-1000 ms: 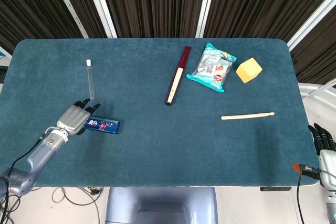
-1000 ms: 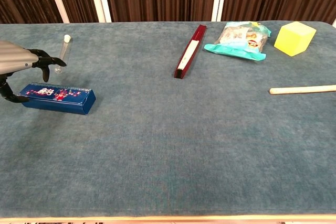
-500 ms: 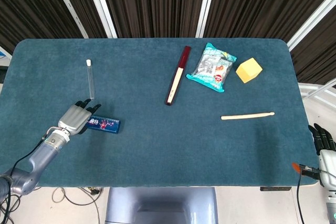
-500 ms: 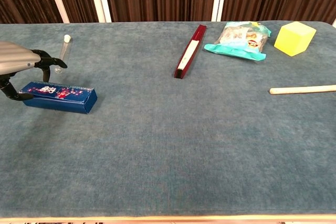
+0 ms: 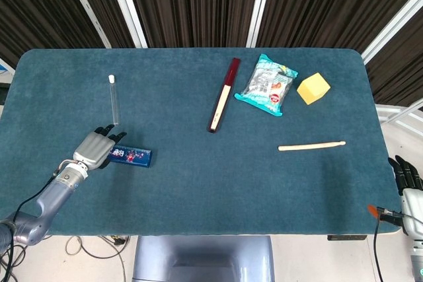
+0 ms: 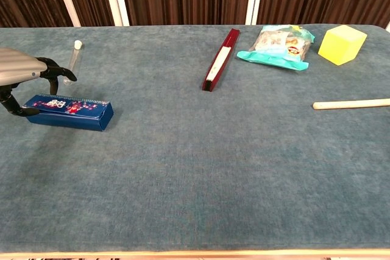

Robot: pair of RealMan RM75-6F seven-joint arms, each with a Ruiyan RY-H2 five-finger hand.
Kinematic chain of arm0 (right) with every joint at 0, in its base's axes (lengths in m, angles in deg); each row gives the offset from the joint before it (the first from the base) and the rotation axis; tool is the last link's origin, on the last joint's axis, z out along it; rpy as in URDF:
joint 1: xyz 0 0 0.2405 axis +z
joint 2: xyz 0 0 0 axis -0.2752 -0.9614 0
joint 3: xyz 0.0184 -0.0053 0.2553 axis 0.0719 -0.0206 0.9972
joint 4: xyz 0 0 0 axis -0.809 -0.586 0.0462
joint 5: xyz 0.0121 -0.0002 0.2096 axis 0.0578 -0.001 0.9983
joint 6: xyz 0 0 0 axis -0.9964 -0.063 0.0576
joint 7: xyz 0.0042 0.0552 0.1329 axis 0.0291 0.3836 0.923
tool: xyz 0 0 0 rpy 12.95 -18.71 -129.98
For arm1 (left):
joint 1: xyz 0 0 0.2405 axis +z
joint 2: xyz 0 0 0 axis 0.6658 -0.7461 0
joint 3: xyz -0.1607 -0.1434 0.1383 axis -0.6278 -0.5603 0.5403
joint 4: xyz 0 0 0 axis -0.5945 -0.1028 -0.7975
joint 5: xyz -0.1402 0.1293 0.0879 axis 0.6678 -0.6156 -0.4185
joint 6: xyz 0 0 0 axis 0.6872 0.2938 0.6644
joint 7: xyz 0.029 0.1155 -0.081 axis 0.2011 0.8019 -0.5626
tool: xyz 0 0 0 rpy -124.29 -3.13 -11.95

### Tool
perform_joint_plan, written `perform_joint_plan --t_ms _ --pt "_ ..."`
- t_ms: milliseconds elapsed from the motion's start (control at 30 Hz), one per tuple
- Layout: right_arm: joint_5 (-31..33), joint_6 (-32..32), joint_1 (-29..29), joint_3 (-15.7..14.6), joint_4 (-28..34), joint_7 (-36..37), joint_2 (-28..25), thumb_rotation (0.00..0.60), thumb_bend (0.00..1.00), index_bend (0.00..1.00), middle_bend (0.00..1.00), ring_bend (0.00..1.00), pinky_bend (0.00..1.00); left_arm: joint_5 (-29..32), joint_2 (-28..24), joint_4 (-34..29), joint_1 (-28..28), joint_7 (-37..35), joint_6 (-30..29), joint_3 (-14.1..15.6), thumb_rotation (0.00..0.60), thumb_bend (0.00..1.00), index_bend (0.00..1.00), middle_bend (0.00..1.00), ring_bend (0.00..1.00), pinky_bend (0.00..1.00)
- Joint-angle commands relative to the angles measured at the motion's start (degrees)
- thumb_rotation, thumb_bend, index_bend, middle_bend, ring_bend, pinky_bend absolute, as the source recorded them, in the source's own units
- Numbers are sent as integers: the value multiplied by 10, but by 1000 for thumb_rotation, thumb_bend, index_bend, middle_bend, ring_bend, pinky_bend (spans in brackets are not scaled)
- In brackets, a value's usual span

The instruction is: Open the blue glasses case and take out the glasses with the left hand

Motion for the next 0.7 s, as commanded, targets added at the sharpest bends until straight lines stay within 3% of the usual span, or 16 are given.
perform_joint_plan --t_ms 33,700 --pt "0 0 0 0 0 0 0 600 179 0 0 0 194 3 4 2 -1 3 0 -2 600 626 119 378 55 202" --pt "0 0 0 0 0 0 0 600 177 0 0 0 194 32 31 17 -9 35 11 -12 600 676 51 287 54 190"
